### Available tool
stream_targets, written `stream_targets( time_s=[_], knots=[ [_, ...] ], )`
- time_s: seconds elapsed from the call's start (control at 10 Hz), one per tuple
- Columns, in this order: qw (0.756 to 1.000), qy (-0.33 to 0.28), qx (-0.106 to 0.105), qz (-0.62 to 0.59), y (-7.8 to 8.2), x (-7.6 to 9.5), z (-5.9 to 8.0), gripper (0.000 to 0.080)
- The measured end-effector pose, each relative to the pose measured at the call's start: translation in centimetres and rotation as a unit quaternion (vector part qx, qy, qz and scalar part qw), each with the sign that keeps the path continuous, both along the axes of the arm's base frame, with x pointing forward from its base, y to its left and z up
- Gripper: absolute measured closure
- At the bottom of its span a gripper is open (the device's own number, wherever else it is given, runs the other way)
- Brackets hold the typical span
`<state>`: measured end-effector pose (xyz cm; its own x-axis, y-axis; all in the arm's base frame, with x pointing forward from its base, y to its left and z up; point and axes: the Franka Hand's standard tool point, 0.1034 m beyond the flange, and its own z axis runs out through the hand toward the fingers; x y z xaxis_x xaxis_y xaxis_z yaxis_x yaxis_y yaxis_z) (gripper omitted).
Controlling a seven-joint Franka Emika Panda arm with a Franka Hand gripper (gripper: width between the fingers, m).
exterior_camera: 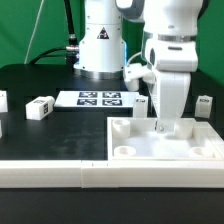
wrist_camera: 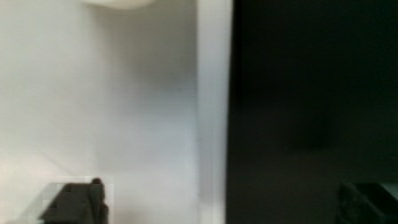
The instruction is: Assemble one leg
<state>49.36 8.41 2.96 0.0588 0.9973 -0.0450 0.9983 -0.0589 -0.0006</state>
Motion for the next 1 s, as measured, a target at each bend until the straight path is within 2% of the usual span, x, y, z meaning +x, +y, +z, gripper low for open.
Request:
stream_targets(
  time_s=[0.2,0.5,0.7,0.9,1.0],
  knots=[
    [1.000,-0.008,-0.006,-0.029,0.1,-0.9,2.8,0.0151],
    [0.999,-0.005,-0.005,-0.039,0.1,-1.0,2.1,0.0151],
    [0.993,-0.008,-0.004,-0.116,0.1,-1.0,2.1,0.0151],
    [0.979,-0.013,0.000,-0.204,0.2,-1.1,2.1,0.0151],
    [0.952,-0.020,0.017,-0.304,0.3,-2.0,1.9,0.0151]
  ],
)
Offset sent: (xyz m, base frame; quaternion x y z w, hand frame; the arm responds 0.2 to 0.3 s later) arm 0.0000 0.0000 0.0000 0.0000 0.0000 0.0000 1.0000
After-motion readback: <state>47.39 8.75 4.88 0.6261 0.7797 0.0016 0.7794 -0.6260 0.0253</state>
